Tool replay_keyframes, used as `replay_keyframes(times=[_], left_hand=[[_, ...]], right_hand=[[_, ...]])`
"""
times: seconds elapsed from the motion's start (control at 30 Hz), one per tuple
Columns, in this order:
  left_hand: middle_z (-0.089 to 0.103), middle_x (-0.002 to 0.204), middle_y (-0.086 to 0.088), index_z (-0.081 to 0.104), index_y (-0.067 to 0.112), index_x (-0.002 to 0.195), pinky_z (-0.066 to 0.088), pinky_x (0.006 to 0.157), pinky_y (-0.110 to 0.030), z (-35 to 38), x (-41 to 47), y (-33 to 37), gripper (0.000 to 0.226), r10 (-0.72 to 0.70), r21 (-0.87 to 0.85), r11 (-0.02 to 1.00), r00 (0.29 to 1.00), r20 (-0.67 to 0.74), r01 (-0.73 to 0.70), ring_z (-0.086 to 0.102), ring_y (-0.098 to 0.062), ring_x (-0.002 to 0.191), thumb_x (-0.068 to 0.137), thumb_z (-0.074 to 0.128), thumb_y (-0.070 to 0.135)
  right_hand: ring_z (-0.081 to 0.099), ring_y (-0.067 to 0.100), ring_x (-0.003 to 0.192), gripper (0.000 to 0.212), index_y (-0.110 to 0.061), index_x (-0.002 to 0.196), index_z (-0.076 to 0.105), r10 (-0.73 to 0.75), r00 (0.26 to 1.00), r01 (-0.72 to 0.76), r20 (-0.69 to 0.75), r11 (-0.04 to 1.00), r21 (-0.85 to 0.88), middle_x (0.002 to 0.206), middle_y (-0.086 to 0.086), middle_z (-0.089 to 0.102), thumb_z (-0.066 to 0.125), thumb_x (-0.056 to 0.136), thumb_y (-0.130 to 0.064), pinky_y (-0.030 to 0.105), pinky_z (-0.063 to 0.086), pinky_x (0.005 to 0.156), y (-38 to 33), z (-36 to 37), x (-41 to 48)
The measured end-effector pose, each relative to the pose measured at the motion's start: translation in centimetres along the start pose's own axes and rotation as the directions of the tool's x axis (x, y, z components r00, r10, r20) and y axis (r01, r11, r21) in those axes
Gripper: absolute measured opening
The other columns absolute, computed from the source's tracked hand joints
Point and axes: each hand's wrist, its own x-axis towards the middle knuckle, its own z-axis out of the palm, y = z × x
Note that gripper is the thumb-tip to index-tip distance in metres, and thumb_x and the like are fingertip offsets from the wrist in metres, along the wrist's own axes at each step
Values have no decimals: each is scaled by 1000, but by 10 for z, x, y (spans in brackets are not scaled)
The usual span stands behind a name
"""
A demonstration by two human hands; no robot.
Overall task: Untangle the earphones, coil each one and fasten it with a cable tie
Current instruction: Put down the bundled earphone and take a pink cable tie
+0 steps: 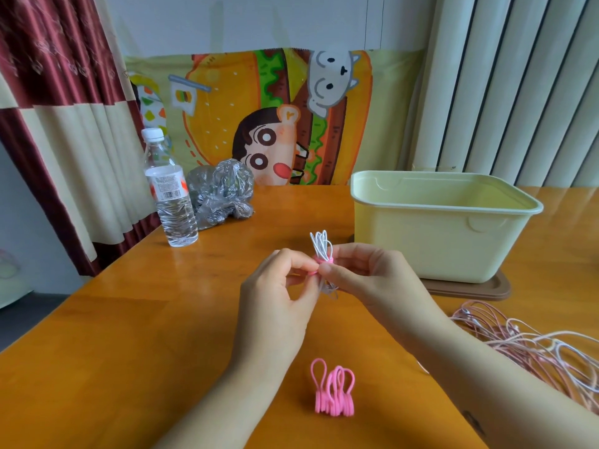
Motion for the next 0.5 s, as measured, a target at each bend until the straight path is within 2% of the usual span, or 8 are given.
replay_keyframes(times=[0.1, 0.2, 0.33, 0.5], left_hand=[[69, 86, 11, 66, 22, 85, 56, 68, -25, -1, 0, 1, 16, 11, 24, 1000, 1000, 9, -11, 67, -5, 80, 79, 73, 9], [69, 85, 14, 66, 22, 85, 55, 68, -22, -1, -1, 4, 14, 28, 62, 998, 999, 28, -29, 66, -3, 79, 79, 74, 12], [69, 81, 14, 65, 25, 87, 54, 66, -20, -2, -1, 6, 12, 8, 57, 998, 998, 65, -12, 67, -3, 77, 80, 72, 18], [72, 81, 13, 68, 30, 88, 53, 67, -15, -3, 3, 15, 17, -242, -177, 945, 951, 192, 276, 68, -3, 78, 84, 69, 14]], right_hand=[[71, 11, 83, 18, -14, 103, 70, -29, 999, 31, 39, 997, -65, 89, 1, 75, 67, 85, -16, 18, 54, 74, 0, -3, 2], [67, 8, 73, 13, -12, 98, 70, -33, 996, 40, 85, 996, -79, 79, -2, 72, 66, 86, -13, 16, 50, 67, -1, -7, 4], [62, 13, 67, 5, -10, 87, 66, 21, 992, -25, 122, 999, 34, 72, 3, 66, 63, 87, -7, 26, 52, 69, 0, -12, 7], [65, 23, 75, 6, -7, 88, 64, 98, 990, -113, 106, 983, 146, 80, 12, 67, 59, 90, -9, 39, 54, 81, 7, -10, 10]])
